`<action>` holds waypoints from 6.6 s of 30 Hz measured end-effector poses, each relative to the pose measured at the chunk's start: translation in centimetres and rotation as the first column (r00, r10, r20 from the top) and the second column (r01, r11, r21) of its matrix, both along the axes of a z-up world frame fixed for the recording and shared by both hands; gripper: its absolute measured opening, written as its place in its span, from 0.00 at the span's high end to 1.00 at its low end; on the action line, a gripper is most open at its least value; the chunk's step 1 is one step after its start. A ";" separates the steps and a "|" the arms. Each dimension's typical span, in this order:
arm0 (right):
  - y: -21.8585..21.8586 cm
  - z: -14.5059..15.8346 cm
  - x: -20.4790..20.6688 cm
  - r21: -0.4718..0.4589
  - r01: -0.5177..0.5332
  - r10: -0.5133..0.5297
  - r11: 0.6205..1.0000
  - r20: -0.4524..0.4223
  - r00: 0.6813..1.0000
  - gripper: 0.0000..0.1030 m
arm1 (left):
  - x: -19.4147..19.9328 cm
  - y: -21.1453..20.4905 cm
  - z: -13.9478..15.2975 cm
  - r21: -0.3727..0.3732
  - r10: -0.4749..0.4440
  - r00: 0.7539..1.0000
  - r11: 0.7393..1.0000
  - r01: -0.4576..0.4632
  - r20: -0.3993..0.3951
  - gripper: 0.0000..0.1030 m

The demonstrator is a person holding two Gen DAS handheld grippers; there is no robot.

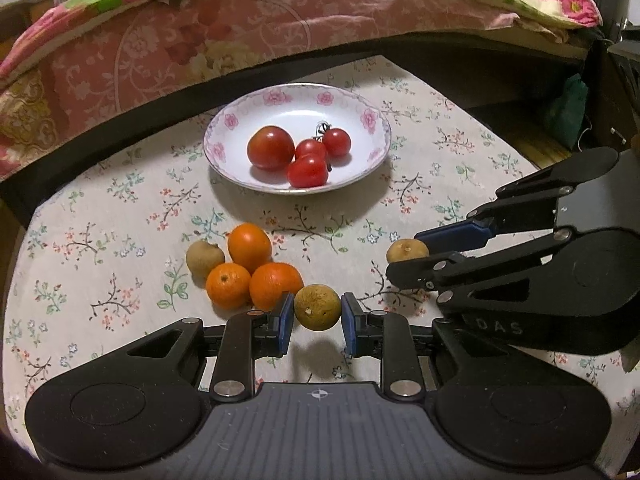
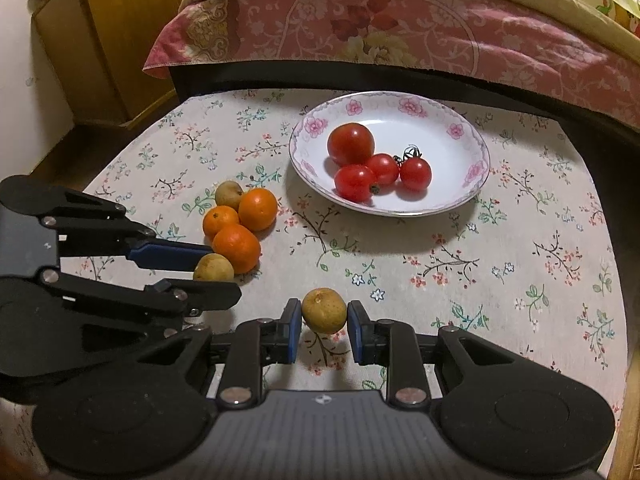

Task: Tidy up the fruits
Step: 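Lift both brown kiwi fruits and carry them toward the white plate, then lower both kiwi fruits into the white plate and open both tools, then grasp an orange with the left tool while the right tool grasps another orange, then lift both oranges and carry them toward the white plate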

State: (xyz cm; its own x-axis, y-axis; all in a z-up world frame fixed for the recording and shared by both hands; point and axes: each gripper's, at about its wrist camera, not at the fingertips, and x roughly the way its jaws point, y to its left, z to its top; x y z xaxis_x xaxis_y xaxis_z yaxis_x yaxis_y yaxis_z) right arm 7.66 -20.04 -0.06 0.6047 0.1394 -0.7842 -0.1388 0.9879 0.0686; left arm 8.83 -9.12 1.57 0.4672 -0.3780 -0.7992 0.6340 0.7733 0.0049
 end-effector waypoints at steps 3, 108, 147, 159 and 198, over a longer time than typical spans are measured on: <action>0.1 0.3 0.0 -0.002 0.003 -0.002 1.000 0.010 1.000 0.76 | 0.0 -0.1 0.3 -0.005 0.003 1.000 1.000 -0.003 0.009 0.68; -4.2 3.4 7.4 0.065 0.160 -0.169 0.985 0.178 0.969 0.71 | 8.1 -0.9 3.6 -0.060 0.124 0.982 0.991 -0.117 0.142 0.37; 5.8 -2.5 4.9 0.033 -0.160 0.160 0.987 0.006 0.987 0.68 | 2.2 7.4 0.7 0.006 0.099 0.995 0.995 -0.099 -0.017 0.27; 1.2 -1.1 2.9 0.051 -0.023 0.024 0.998 -0.016 1.000 0.68 | 3.8 3.3 -1.5 -0.037 0.061 0.997 0.997 -0.062 -0.039 0.30; 1.0 -2.6 -3.1 0.007 -0.044 0.045 0.999 -0.090 0.995 0.66 | -3.2 4.2 -2.7 0.071 -0.016 0.999 0.997 0.019 -0.046 0.55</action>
State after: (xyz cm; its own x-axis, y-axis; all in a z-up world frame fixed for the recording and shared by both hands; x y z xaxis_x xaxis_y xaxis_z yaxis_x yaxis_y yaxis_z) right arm 4.54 -19.07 -2.61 0.5244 0.1684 -0.8346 -0.1756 0.9806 0.0874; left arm 5.60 -4.93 -1.14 0.4240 -0.3274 -0.8444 0.6483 0.7608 0.0306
